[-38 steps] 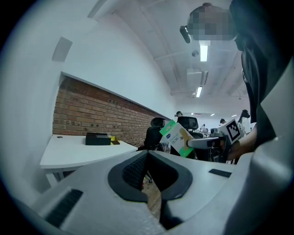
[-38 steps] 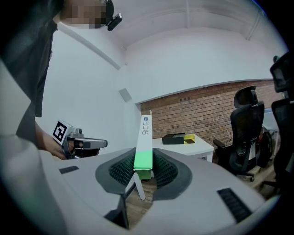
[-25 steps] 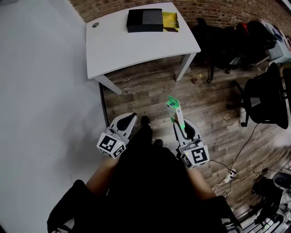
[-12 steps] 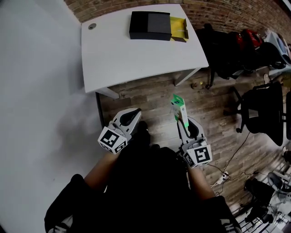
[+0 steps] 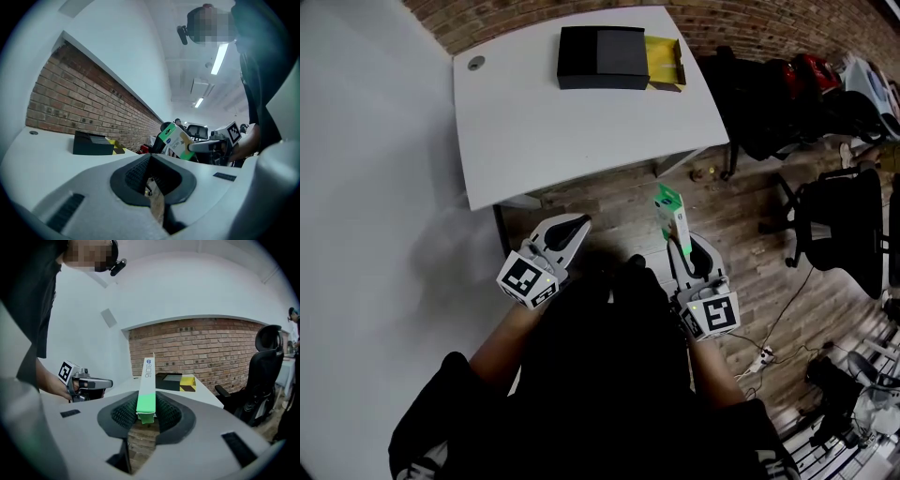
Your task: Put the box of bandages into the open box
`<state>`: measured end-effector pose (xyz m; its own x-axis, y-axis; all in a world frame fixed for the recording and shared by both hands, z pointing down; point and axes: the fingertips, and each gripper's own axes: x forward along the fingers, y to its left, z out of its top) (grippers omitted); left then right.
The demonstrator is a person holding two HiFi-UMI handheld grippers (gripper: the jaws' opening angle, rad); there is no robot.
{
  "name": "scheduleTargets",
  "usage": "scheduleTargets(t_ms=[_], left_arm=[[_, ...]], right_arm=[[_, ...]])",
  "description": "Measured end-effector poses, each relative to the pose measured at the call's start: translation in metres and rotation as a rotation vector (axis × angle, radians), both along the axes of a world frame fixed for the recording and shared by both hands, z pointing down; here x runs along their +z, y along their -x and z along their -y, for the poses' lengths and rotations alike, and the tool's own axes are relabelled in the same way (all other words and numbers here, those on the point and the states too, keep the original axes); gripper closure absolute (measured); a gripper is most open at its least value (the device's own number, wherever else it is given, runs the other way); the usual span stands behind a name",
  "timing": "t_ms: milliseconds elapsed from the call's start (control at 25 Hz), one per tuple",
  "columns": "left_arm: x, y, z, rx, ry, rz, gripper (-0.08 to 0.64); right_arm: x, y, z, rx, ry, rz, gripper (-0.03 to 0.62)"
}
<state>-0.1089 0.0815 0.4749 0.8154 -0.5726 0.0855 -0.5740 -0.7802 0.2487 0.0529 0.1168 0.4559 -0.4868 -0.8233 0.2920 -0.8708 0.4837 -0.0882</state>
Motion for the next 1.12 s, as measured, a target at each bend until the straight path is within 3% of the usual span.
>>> scheduleTargets(t_ms=[320,880,1120], left_arm=[[-0.002,-0.039,0.038,0.046,-0.027,0.011,0.545],[-0.033,-0.11,0.154,0.023,-0.103,0.028,0.545],[-0.053,-0.13,0.194,-0.035,-0.123,0.025,0.545]], right_arm=[[-0.001,-0.034,0.038,0.042,-0.021,0.04,0.5],[-0.023,-0.094,0.16,-0.019,-0.081,0.063,0.5],[-0.04,-0.12,0.203,-0.048,-0.093,0.068,0.5]])
